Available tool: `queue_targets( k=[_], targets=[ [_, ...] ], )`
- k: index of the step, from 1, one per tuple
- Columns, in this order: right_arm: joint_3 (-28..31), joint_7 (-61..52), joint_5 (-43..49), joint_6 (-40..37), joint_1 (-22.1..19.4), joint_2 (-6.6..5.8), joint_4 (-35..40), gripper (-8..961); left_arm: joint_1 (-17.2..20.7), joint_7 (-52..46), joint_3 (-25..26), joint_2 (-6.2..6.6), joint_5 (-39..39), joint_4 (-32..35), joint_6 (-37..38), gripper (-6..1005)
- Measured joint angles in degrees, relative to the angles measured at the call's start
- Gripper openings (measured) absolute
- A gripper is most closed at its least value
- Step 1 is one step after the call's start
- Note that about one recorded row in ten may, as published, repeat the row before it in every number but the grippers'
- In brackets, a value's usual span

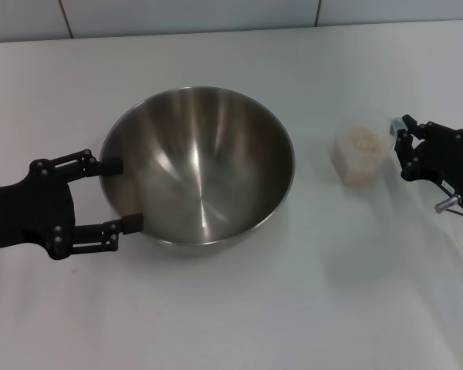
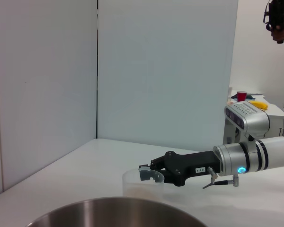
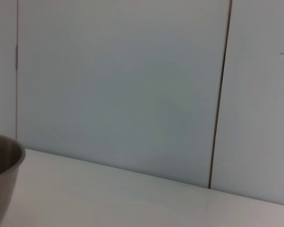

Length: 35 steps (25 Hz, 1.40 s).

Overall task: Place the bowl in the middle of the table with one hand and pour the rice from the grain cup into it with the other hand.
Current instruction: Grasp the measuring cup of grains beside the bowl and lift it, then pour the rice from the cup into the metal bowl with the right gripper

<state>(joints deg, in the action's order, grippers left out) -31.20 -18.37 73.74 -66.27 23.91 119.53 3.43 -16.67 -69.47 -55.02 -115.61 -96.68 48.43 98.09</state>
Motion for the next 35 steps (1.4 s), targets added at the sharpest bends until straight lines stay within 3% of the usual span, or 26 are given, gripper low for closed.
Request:
queue_targets(
  k=[10,20,26,35],
  targets=[
    [0.0,0.07,0.0,-0.01,-0.03,0.0,0.0,40,0.14,-0.16,-0.09,-0.06,0.0,0.0,0.0,844],
    [2.95,0.14,0.0,-0.75,0.4,0.05,0.05,19,0.15,0.14,-0.22,-0.06,-0.01,0.0,0.0,844],
    [3.3,1.52,0.0,-4.54,2.85,0.0,0.58,19,-0.04,0.34,0.06,-0.43,-2.44,0.17,0.0,844],
    [0.83,12.74,0.77,-9.94,7.72,-0.04,0.63,20,-0.02,0.31,1.28,-0.42,-2.81,0.47,0.51,844]
  ],
)
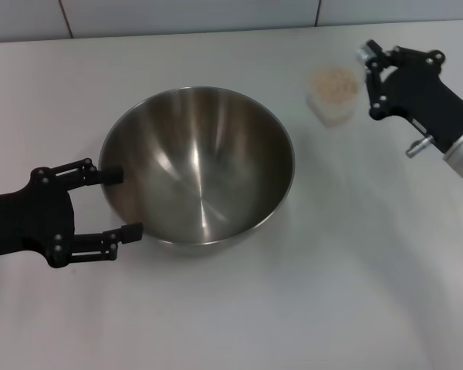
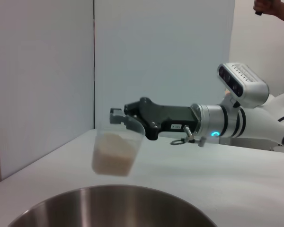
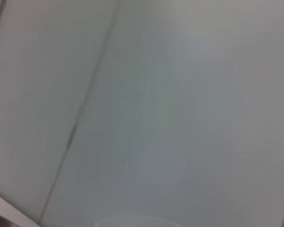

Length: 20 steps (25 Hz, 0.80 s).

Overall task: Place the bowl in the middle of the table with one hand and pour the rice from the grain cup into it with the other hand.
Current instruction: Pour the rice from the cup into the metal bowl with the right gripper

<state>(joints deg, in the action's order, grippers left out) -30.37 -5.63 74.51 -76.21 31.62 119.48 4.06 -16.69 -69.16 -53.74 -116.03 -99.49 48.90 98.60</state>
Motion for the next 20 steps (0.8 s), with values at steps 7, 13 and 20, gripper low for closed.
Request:
queue_targets(
  k=[7,13,20],
  targets=[
    [-2.46,12.36,0.03,-4.63,1.95,0.09,0.66,20,0.18,-0.44,0.12,0.17,0.0,0.1,0.02,844],
    [-3.31,20.23,0.03,-6.18,3.38,0.1,0.82,20,0.24,-0.57,0.64,0.19,-0.01,0.14,-0.12,844],
    [-8.87,31.7,0.03,-5.82,5.46,0.13,0.9,19,-0.09,-0.67,3.06,-0.31,0.01,0.3,0.02,844]
  ],
)
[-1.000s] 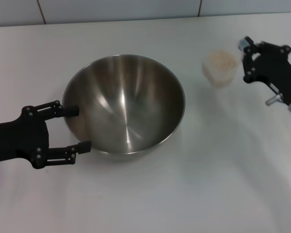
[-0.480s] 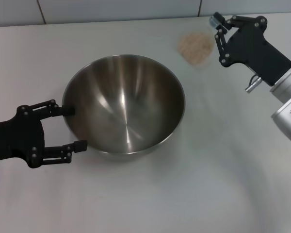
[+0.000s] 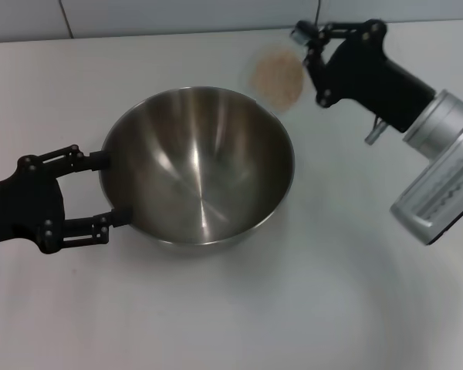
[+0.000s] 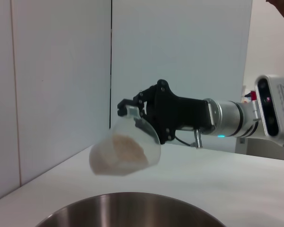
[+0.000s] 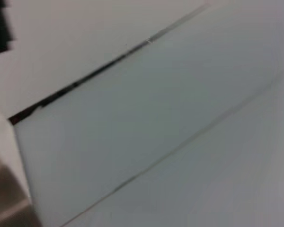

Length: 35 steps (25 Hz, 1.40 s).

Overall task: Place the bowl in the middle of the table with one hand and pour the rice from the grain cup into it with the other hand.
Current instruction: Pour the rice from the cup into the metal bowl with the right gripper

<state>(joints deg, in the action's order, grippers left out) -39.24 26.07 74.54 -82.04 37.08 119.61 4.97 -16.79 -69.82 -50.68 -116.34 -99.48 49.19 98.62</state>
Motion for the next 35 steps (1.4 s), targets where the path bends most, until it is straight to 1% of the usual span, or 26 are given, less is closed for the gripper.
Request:
queue_targets(
  k=[1,2,4,6,7,8,10,11,17,23,31,35],
  targets=[
    [-0.87,1.96,0.0,0.05,0.21,0.06,-0.1,19,0.0,-0.02,0.0,-0.01,0.0,0.0,0.01,844],
    [-1.65,6.72,0.0,0.08,0.45,0.13,-0.31,19,0.0,-0.02,0.0,-0.01,0.0,0.0,0.01,844],
    [-1.79,8.92,0.0,0.08,0.5,0.17,-0.42,19,0.0,-0.02,0.0,-0.02,0.0,0.0,0.01,844],
    [-1.84,14.78,0.0,-0.16,0.56,0.23,-0.52,19,-0.02,-0.01,0.47,-0.25,0.24,0.0,-0.09,844],
    [-1.86,19.93,0.0,-0.58,0.66,0.26,-0.56,19,-0.09,0.0,0.75,-0.39,0.27,0.0,-0.09,844],
    [-1.86,19.93,0.0,-0.58,0.66,0.26,-0.56,18,-0.09,0.0,0.75,-0.39,0.27,0.0,-0.09,844],
    [-1.87,25.36,-0.01,-0.87,0.84,0.27,-0.57,18,-0.09,0.0,0.75,-0.39,0.27,0.0,-0.09,844],
    [-1.88,27.98,-0.01,-1.0,0.93,0.27,-0.57,18,-0.32,0.0,1.25,-0.81,0.07,0.0,-0.09,844],
    [-2.23,40.78,0.45,-1.85,1.82,0.27,-1.8,17,-0.43,-0.03,1.29,-0.82,0.2,-0.05,-0.16,844],
    [-4.96,43.76,0.88,-1.94,1.96,0.27,-2.21,17,-0.54,0.03,1.29,-0.85,0.32,-0.07,-0.34,844],
    [-5.16,46.86,1.48,-1.99,2.19,0.27,-2.68,18,-0.56,0.02,1.29,-0.9,0.36,-0.07,-0.4,844],
    [-6.31,47.61,1.56,-1.69,2.21,0.26,-2.79,18,-0.62,0.02,1.28,-0.91,0.36,-0.07,-0.44,844]
  ],
)
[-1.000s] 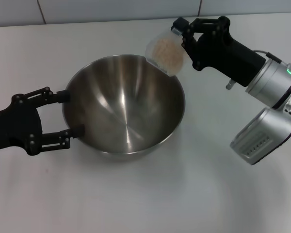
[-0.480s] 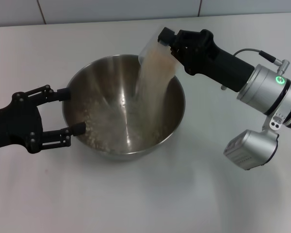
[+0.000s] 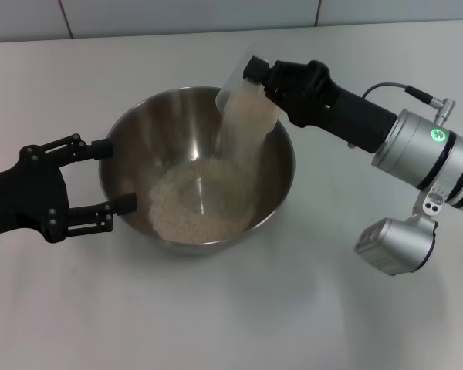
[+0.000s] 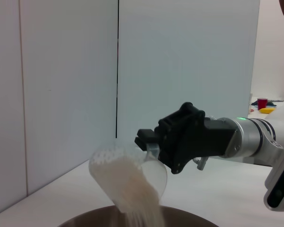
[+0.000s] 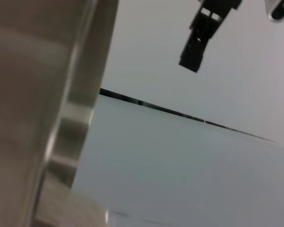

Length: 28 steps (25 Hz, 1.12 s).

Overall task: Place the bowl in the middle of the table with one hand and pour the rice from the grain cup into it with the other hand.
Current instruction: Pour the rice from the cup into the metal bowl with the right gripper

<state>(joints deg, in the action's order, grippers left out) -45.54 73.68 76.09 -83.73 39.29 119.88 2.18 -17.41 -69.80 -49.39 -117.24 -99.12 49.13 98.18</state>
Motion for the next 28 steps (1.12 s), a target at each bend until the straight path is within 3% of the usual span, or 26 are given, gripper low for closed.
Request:
queue_targets(
  k=[14,28],
  targets=[
    [-2.75,14.07,0.6,-0.27,0.83,0.0,0.56,17,0.05,0.36,0.19,0.0,0.03,0.0,-0.01,844],
    [-2.97,15.26,0.64,-2.39,0.82,0.0,0.48,17,0.08,0.62,0.97,-0.06,-0.27,0.0,0.33,844]
  ],
)
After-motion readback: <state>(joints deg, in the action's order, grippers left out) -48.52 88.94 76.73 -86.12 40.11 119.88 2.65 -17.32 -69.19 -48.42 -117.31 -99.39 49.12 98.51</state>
